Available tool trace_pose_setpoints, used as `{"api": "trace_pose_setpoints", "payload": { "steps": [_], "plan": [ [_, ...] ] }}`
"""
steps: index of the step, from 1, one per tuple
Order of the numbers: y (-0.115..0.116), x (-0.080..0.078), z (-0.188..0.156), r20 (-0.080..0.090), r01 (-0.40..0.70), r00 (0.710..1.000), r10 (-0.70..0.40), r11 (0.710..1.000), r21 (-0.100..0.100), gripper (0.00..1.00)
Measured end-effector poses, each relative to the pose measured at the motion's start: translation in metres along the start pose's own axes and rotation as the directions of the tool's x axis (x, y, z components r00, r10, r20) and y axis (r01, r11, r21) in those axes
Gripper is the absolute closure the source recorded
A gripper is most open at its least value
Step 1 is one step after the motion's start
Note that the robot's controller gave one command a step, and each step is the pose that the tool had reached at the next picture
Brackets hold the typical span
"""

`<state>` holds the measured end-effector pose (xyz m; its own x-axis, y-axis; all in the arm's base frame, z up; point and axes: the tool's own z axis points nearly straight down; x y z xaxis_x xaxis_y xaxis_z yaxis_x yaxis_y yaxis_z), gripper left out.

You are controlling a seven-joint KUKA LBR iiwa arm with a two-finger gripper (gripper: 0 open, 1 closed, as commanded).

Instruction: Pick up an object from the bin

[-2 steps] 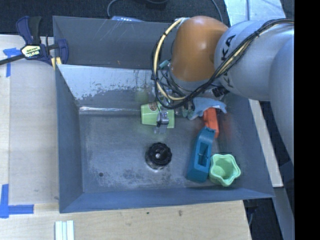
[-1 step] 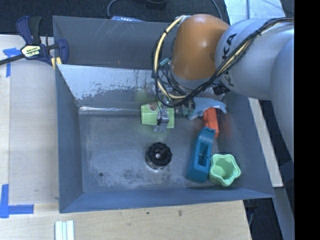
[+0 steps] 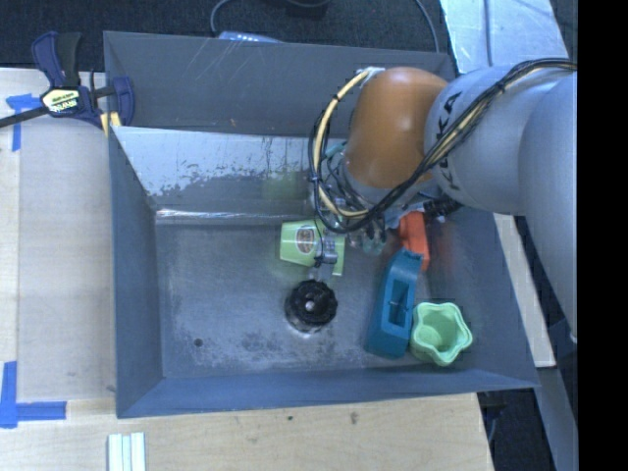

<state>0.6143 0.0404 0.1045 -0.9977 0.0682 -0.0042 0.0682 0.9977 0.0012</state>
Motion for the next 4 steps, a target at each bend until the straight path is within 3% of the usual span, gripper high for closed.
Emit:
{"api": "trace_pose_setpoints", "payload": {
  "steps": [1,2,3,4],
  "plan": [
    [-0.012,-0.015,0.025,0.006,-0.017,1.0,0.017,1.0,-0.001,1.0],
    [-0.012,-0.015,0.025,0.006,-0.017,1.0,0.017,1.0,-0.001,1.0],
    [-0.01,-0.013,-0.027,-0.001,-0.002,1.0,0.002,1.0,0.0,1.0],
    [-0.01,-0.013,-0.075,0.012,0.004,1.0,-0.004,1.0,-0.001,1.0]
  ]
}}
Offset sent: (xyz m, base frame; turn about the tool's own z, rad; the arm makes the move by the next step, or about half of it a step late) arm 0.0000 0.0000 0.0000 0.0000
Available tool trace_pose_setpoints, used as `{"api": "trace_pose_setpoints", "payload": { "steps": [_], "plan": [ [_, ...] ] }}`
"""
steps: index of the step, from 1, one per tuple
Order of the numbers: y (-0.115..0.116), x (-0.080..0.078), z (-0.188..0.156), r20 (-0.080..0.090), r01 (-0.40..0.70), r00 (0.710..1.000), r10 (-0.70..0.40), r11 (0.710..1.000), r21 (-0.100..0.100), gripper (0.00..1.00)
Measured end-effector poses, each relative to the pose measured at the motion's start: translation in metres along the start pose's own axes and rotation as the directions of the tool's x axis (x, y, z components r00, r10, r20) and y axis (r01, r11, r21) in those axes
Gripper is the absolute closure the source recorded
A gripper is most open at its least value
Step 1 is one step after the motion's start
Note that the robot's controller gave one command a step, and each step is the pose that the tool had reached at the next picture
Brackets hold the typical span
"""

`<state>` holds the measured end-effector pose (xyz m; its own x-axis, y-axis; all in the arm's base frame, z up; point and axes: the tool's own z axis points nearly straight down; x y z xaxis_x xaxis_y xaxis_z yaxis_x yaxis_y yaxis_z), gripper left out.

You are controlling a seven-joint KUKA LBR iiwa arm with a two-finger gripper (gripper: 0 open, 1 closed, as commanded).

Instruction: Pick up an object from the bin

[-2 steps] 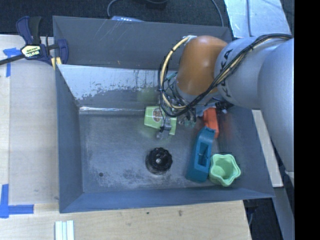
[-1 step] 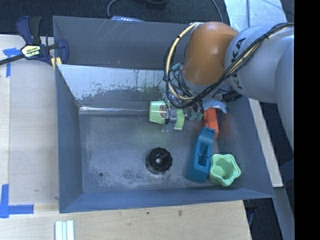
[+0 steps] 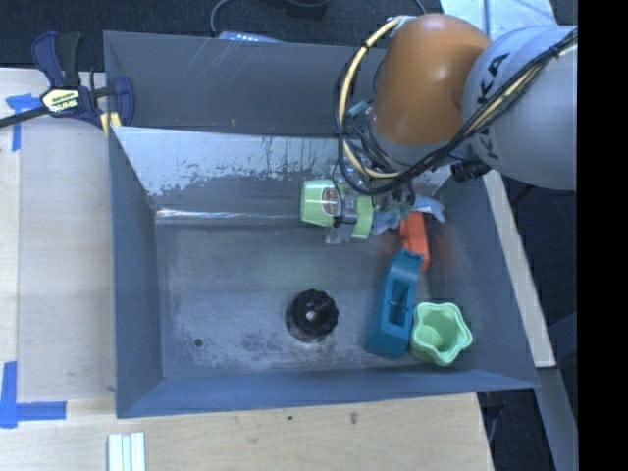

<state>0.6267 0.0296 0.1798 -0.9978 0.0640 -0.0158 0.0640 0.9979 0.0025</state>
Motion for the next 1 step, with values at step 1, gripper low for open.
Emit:
{"api": "trace_pose_setpoints", "payload": {
  "steps": [1],
  "plan": [
    [0.0,0.0033,-0.0535,-0.012,-0.011,1.0,0.011,1.0,0.001,1.0]
  ]
}}
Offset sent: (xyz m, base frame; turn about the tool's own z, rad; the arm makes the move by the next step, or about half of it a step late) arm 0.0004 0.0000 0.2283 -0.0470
